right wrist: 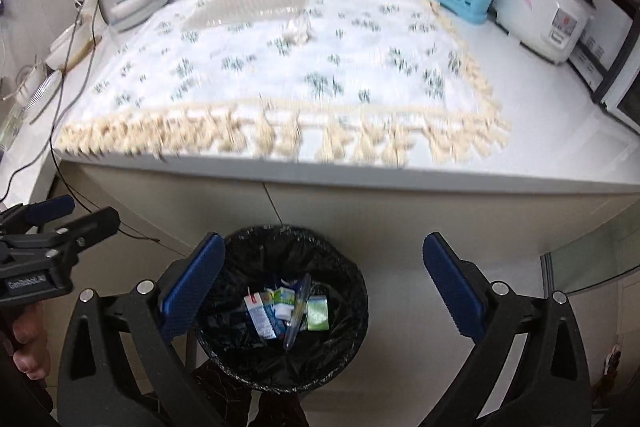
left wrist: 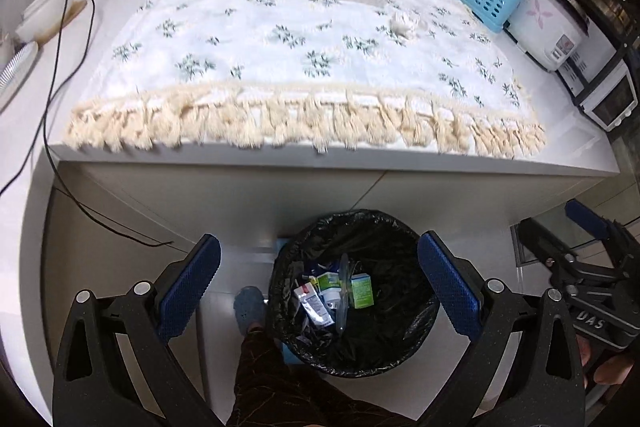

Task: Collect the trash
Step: 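Raise both tools back over the tablecloth toward the bubble wrap and tissue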

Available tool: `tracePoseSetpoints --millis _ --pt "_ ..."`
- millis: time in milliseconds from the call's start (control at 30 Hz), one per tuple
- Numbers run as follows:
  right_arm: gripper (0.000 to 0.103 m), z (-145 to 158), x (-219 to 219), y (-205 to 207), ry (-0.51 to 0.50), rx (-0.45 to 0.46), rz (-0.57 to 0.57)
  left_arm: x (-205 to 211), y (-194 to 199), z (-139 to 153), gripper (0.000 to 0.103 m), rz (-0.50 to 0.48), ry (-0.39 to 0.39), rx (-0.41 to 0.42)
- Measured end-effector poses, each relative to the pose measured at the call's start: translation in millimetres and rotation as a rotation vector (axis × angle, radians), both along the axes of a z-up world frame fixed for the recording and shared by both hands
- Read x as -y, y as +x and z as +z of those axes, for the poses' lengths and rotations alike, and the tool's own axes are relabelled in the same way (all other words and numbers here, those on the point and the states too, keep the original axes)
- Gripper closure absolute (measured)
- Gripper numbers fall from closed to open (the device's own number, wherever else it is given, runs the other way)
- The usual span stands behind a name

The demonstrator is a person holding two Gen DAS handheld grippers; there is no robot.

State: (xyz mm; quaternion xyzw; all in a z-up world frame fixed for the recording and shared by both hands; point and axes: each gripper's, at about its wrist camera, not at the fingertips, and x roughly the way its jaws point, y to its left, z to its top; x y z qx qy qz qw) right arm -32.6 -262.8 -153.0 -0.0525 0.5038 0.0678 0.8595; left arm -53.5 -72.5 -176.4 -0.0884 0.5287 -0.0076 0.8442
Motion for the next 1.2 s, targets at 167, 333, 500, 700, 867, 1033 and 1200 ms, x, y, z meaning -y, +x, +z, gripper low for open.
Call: tracePoseSetpoints --millis 167,333,500,700,867,1033,1200 --pt "0.008 29 -4 17 -0.006 0.047 0.003 -8 16 21 0.006 0.001 0.01 0.02" --pt "0.008 45 -8 42 -0.002 0.07 -0.034 -16 45 37 0.006 -0.012 0.007 0.038" --pt "0.008 50 -16 71 0.001 0.08 -0.058 -30 82 50 0.006 -0.025 0.016 0.056" --pt "0.008 53 -33 115 -0.006 0.075 -0.073 -61 139 56 0.006 -0.01 0.023 0.051" --pt "0.011 43 -46 156 -0.011 0.036 -0.085 -89 185 44 0.006 0.003 0.013 0.017" --pt "0.013 27 -54 196 -0.01 -0.021 -0.103 -107 237 27 0.006 -0.003 0.024 -0.027" --pt "0.017 10 -62 233 -0.029 -0.071 -0.117 -122 290 4 0.006 0.004 0.009 -0.064"
